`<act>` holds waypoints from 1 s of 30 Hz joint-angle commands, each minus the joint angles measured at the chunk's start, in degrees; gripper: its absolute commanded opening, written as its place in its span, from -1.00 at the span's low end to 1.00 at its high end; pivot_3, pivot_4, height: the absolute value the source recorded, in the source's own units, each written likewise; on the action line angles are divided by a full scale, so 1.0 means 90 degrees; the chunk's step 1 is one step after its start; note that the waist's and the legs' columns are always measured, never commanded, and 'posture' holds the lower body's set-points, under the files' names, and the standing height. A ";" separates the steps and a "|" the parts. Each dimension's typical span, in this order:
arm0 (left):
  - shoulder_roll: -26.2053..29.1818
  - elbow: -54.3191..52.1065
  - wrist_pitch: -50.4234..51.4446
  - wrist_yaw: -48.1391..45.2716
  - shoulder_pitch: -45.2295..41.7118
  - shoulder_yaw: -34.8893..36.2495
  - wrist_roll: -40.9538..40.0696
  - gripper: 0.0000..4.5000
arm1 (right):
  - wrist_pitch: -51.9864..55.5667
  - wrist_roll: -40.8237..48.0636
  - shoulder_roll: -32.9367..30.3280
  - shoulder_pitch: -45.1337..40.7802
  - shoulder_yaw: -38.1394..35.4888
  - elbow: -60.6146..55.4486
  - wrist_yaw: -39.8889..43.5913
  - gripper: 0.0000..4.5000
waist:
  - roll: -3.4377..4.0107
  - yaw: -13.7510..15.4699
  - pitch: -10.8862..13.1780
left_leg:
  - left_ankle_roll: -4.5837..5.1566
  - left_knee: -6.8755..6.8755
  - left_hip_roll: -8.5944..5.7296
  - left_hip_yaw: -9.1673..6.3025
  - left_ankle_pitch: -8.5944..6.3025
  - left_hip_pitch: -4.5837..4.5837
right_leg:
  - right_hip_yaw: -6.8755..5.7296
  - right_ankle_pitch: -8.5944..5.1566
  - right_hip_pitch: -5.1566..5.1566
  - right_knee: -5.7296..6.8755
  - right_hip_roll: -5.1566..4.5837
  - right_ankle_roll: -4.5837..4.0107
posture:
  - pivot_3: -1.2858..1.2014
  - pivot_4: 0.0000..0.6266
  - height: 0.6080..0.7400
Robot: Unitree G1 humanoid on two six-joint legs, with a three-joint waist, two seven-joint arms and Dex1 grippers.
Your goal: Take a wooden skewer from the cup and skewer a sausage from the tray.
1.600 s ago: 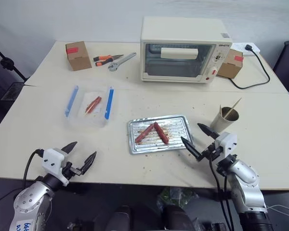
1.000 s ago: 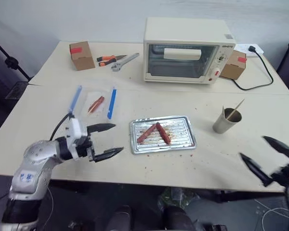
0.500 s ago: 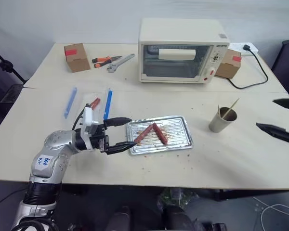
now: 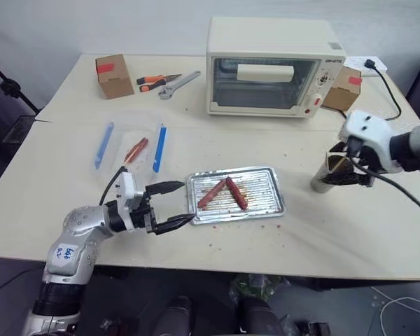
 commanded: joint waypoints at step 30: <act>-0.0008 -0.0463 -0.0227 0.0167 0.0178 -0.0025 0.0087 1.00 | 0.0065 -0.0387 -0.0056 -0.0656 -0.0498 0.0516 0.0642 -0.98 | 0.0000 0.0077 0.0000 | 0.0013 0.0010 -0.0014 -0.0003 0.0007 0.0010 | -0.0006 0.0003 0.0010 0.0023 -0.0007 0.0005 | 0.03 -0.52 1.00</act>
